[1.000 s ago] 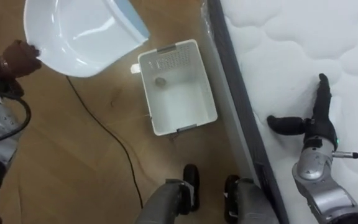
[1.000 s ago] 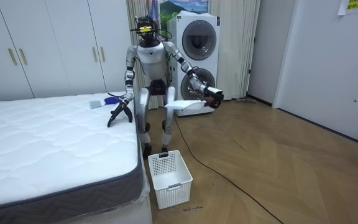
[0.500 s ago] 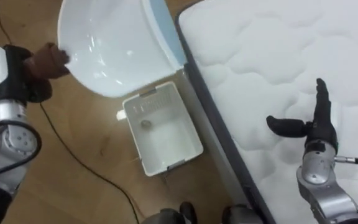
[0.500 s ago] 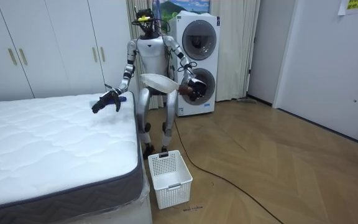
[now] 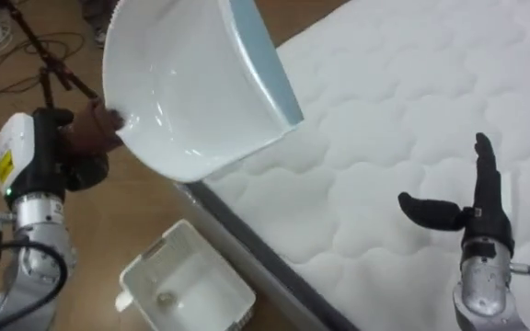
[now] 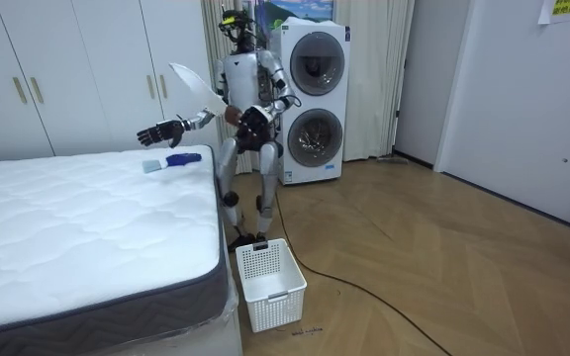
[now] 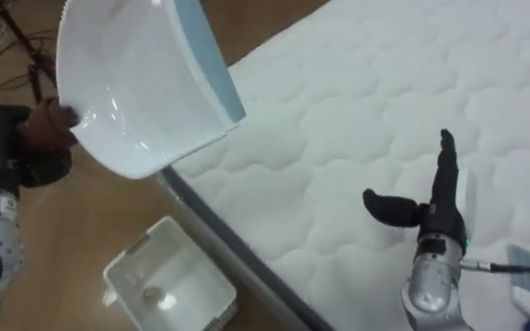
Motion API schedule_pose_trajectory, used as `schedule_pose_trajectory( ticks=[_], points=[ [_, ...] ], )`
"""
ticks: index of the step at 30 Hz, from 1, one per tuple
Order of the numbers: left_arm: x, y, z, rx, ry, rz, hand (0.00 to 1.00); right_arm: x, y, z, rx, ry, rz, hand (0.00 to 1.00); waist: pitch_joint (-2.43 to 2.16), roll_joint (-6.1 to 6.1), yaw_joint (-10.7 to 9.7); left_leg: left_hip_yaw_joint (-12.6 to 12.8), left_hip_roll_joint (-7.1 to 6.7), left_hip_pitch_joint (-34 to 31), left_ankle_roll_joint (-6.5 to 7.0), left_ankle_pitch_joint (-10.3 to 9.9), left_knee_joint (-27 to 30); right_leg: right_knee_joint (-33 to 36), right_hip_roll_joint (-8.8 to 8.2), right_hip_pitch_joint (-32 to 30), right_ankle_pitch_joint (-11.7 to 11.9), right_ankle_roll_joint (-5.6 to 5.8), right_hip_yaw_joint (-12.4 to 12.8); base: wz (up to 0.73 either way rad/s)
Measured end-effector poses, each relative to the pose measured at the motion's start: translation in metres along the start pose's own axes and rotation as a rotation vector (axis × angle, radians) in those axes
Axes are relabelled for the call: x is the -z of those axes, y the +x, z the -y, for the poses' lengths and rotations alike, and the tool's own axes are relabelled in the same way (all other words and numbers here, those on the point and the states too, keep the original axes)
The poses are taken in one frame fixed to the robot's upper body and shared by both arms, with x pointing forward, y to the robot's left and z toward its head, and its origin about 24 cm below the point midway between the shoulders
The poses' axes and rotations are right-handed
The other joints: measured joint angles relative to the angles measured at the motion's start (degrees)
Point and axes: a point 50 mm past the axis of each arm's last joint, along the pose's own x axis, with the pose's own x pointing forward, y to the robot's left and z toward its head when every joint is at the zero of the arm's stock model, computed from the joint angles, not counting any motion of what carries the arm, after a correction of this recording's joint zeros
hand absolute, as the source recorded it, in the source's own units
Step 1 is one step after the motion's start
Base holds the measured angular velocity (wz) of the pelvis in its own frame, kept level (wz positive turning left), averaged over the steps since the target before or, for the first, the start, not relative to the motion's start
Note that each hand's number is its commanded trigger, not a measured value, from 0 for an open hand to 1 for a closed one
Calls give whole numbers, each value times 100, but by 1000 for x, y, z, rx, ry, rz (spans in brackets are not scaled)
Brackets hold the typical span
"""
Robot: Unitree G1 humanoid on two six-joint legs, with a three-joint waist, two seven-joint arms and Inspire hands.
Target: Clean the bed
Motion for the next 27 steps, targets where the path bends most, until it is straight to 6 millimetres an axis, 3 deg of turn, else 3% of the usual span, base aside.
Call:
schedule_pose_trajectory(
  ticks=[5, 10, 13, 14, 15, 16, 19, 20, 24, 26, 27],
  points=[
    [-2, -15, 20, 97, -101, -26, 100, -5, -3, -7, -9, 78, 24, 0, 18, -73, -95, 249, 62, 303, -111, 36, -146, -383, 239, 226, -48, -109, 138, -30],
    [2, -34, 41, 182, -158, -76, 100, -6, -7, -15, -31, 110, 27, 0, 44, -131, -230, 487, 245, 534, -259, -17, -105, -756, 543, 467, 25, -375, 321, -29],
    [6, -46, 51, 234, -172, -102, 100, -2, -13, -18, -57, 117, 11, 0, 40, -146, -264, 451, 297, 668, -363, -74, -29, -850, 723, 552, 26, -418, 604, -46],
    [7, -49, 53, 243, -176, -110, 100, -2, -13, -19, -73, 117, 12, 0, 42, -145, -243, 215, 301, 669, -394, -91, 48, -851, 788, 545, 33, -446, 758, -82],
    [9, -52, 54, 258, -174, -121, 100, -2, -13, -21, -90, 118, 13, 0, 41, -139, -188, -221, 280, 669, -421, -103, 140, -854, 883, 545, 43, -475, 995, -98],
    [11, -54, 55, 265, -173, -126, 100, -2, -13, -21, -98, 118, 14, 0, 40, -135, -153, -420, 267, 672, -438, -111, 181, -855, 930, 544, 46, -479, 1107, -115],
    [12, -57, 56, 287, -186, -135, 100, -4, -15, -26, -149, 123, 19, 0, 35, -116, -87, -1663, 86, 653, -486, -132, 318, -864, 1226, 521, 159, -536, 1819, -116],
    [12, -57, 56, 289, -194, -139, 100, -5, -15, -26, -158, 125, 23, 0, 35, -100, -81, -1837, 55, 653, -492, -131, 322, -878, 1278, 518, 192, -536, 1935, -108],
    [9, -58, 56, 282, -212, -123, 100, -7, -18, -31, -196, 119, 30, 0, 33, -90, 12, -2764, -125, 620, -644, -110, 137, -954, 1594, 493, 368, -484, 2846, -106],
    [9, -59, 55, 281, -218, -111, 100, -4, -20, -31, -202, 112, 18, 0, 50, -114, 70, -2985, -69, 464, -799, 14, -169, -945, 1624, 484, 389, -438, 3066, -92],
    [10, -61, 56, 284, -218, -117, 100, 0, -22, -30, -203, 105, 3, 0, 26, -81, 71, -2927, -37, 489, -755, 16, -163, -949, 1649, 529, 392, -388, 3107, -77]
  ],
)
